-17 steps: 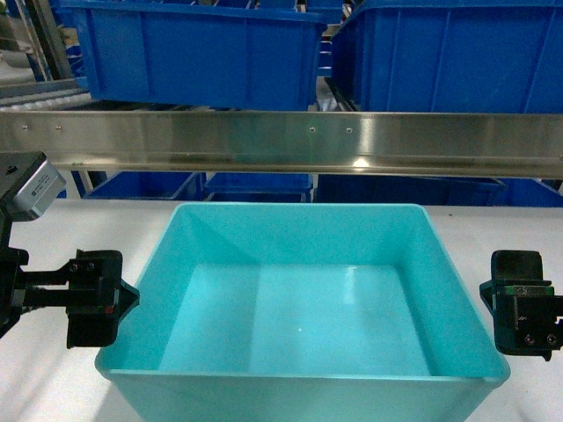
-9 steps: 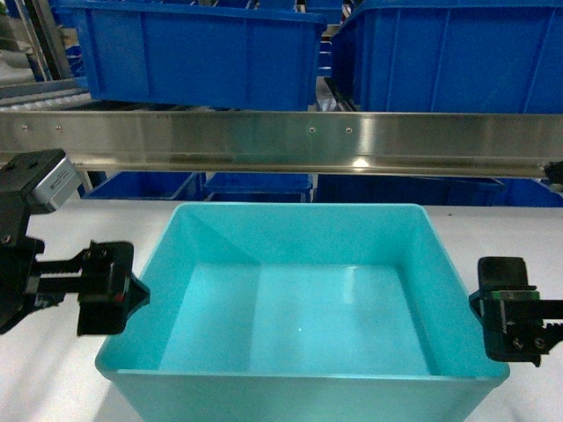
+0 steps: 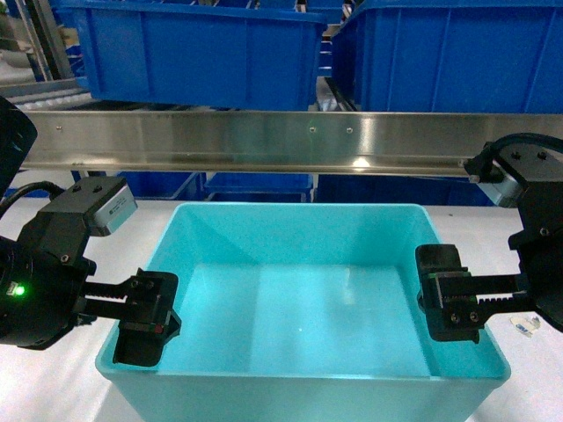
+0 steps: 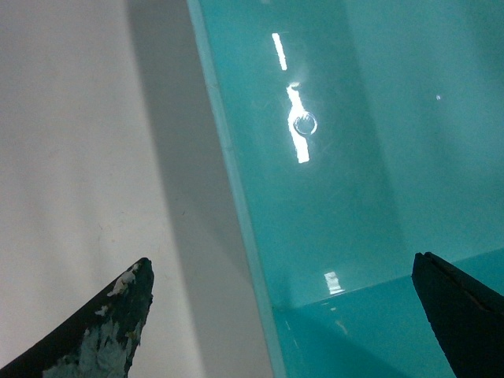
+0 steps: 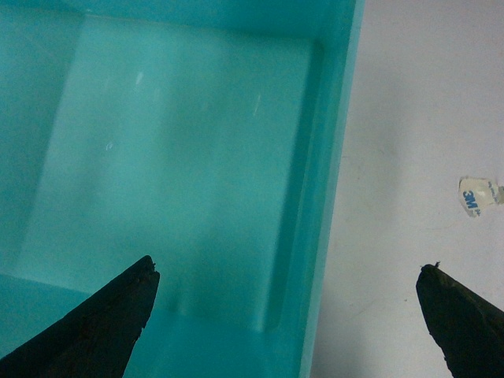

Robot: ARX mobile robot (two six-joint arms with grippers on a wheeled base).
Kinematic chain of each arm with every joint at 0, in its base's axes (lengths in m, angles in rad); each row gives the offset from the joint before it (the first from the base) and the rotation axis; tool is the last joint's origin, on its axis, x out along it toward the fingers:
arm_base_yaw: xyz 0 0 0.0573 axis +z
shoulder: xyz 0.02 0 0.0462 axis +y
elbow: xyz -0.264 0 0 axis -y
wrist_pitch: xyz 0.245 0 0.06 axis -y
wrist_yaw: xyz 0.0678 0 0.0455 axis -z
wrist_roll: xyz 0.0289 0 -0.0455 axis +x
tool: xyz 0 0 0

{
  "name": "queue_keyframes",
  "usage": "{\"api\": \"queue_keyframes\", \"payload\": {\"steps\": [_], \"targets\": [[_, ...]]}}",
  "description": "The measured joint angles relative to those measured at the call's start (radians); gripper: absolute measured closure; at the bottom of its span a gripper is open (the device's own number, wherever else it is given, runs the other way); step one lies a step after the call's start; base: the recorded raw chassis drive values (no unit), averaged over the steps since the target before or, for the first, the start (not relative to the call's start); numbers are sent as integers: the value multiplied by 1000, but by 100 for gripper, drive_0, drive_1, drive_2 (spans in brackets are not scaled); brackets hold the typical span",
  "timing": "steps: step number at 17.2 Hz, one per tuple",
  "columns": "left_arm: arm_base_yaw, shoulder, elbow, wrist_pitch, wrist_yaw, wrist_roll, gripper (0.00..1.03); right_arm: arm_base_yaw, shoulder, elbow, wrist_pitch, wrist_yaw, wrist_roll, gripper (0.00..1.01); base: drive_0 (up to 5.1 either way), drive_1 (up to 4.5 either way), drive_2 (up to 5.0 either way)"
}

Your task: Organize blue bins on left shelf correctly

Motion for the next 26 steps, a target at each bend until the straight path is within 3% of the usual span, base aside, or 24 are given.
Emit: {"api": "queue_keyframes", "payload": {"steps": [6,13,20,23,24,26], "targets": [[6,78,12,39,-7,32,5,-13,54,-59,48,6,-12,3,0,0,0],[16,151,84,41,-10,45,5,1,153,-19,73,-6,-18,3,0,0,0],[-3,186,120,59,-15,47,5,-8,218,37,77,-2,-56,3,0,0,0],[-8,199,121,48,-15,78,5,-7,218,42,76,-2,-78,3,0,0,0],[-8,199,121,49,-15,87,11,-7,218,42,76,-2,-79,3,0,0,0],[-11,199,121,49,-15,90,29,-7,218,41,76,-2,-82,22,0,0,0]]}}
